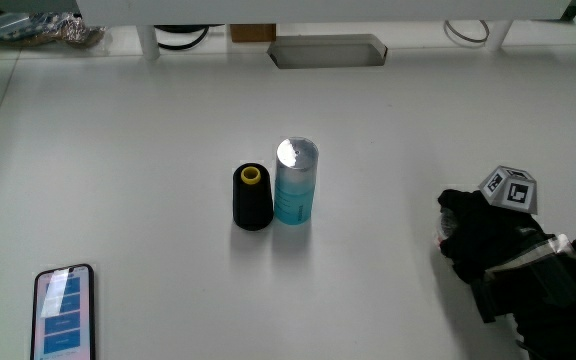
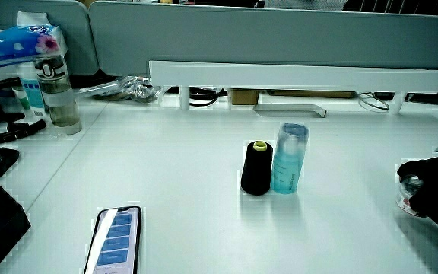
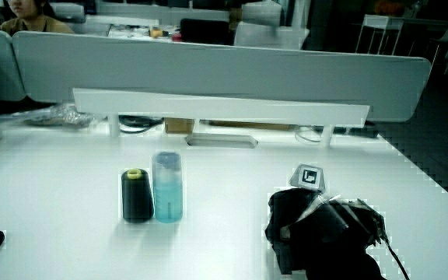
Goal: Place paper clip
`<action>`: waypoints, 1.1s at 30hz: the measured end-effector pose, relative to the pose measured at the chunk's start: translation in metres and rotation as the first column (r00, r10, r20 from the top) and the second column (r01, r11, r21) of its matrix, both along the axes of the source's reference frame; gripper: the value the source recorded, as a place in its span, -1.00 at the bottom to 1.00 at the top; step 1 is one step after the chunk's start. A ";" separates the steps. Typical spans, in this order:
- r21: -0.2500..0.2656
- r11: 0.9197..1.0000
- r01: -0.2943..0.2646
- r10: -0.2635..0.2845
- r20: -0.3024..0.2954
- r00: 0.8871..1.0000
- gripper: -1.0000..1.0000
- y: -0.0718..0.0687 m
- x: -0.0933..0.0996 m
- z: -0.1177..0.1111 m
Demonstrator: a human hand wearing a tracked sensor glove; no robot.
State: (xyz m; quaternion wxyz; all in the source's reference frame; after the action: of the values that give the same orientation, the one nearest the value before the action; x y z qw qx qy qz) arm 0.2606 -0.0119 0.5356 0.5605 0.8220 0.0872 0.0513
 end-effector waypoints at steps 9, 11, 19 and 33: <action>-0.026 0.999 -0.043 0.042 -0.040 0.998 0.00 0.005 0.018 0.012; -0.031 0.998 -0.047 0.046 -0.043 0.998 0.00 0.007 0.019 0.014; -0.052 0.997 -0.065 0.062 -0.047 0.997 0.00 0.015 0.026 0.023; -0.135 0.986 -0.097 0.091 -0.053 0.994 -0.58 0.018 0.033 0.036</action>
State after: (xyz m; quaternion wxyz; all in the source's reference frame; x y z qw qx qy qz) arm 0.2935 0.0064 0.5713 0.6105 0.7774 0.1422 0.0522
